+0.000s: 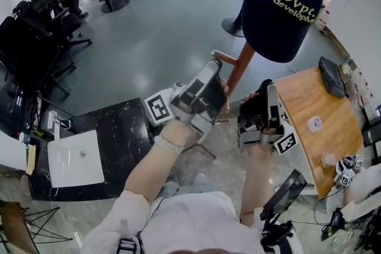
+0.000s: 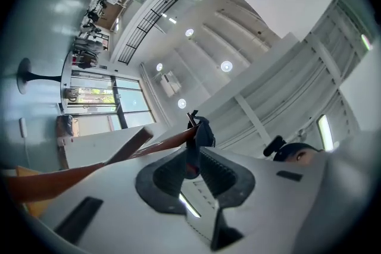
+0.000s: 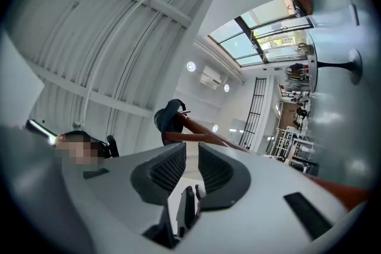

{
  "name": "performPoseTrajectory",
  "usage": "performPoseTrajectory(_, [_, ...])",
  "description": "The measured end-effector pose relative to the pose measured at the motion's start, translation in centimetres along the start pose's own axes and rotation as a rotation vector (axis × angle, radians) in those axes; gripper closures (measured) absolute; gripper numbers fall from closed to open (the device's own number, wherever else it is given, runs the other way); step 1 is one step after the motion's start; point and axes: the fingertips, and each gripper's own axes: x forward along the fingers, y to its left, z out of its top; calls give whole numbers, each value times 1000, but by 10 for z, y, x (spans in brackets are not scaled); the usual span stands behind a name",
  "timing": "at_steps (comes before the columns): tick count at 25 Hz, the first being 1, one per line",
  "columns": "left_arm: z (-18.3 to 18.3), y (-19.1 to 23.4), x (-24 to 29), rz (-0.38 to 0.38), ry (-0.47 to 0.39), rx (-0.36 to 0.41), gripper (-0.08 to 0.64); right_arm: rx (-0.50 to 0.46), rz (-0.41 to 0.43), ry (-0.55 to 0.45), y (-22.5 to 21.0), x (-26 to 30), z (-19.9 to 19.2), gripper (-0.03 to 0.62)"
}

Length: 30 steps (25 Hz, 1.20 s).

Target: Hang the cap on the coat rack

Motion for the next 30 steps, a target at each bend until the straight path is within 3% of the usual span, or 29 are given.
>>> performPoseTrajectory(10, [-10,43,-84,145,-86,-68,531,146,-149,22,-57,-61,-53,515])
performPoseTrajectory(19, [3,48,-109,191,-114,-64,532,164,-138,18,-60,-62,-66,523])
performPoseTrajectory(25, [17,22,-94,191,-109,-31,534,156,-109,35,-39,-33,-71,523])
performPoseTrajectory(30, [36,-14,-74,186,-100,47,538,148,-77,81,-19,4,-83,523])
